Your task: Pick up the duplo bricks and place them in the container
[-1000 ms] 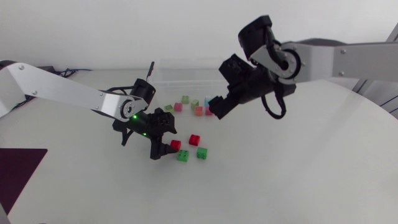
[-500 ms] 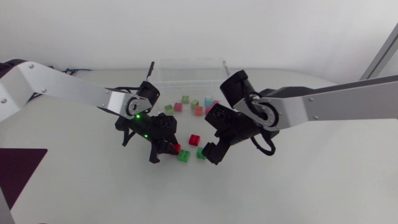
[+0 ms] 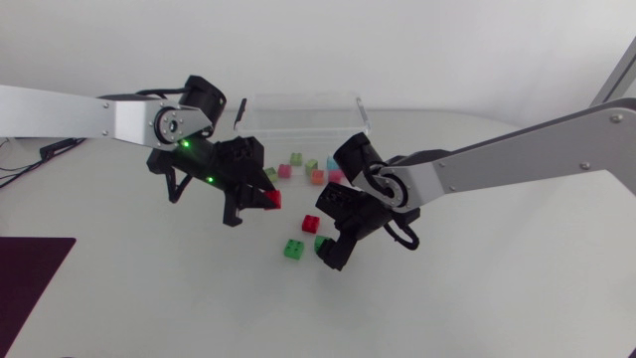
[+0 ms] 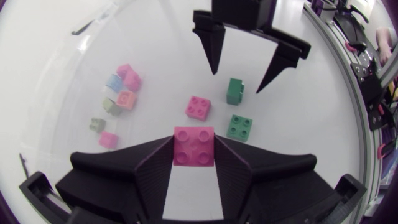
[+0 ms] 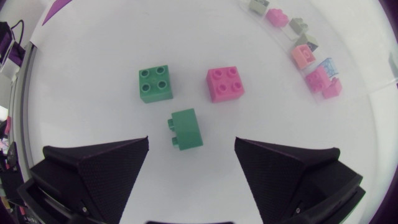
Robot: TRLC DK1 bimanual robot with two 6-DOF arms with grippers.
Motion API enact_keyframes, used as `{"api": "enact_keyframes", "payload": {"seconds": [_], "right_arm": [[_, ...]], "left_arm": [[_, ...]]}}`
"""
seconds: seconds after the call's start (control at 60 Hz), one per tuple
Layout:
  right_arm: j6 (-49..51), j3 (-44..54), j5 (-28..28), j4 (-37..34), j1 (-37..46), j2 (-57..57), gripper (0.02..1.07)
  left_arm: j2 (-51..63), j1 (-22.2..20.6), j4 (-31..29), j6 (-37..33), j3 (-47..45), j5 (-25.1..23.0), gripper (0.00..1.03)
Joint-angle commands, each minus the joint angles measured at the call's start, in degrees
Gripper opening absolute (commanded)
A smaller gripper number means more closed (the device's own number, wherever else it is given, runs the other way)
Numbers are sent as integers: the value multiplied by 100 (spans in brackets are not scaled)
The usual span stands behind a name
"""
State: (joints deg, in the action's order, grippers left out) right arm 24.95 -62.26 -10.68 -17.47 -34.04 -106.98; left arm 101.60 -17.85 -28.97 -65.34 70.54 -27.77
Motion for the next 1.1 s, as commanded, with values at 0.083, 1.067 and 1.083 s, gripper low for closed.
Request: {"api": "enact_keyframes", "payload": {"seconds": [0.083,1.067,1.083], "right_arm": [[177,-164,4,86,-24,-306,92],[177,285,180,-415,-76,1153,29],[168,249,180,-450,-67,1188,29]], "left_arm": [[-167,176,-74,645,645,-264,24],[1441,290,2713,4012,2464,1494,99],[1441,290,2713,4020,2464,1511,99]]}}
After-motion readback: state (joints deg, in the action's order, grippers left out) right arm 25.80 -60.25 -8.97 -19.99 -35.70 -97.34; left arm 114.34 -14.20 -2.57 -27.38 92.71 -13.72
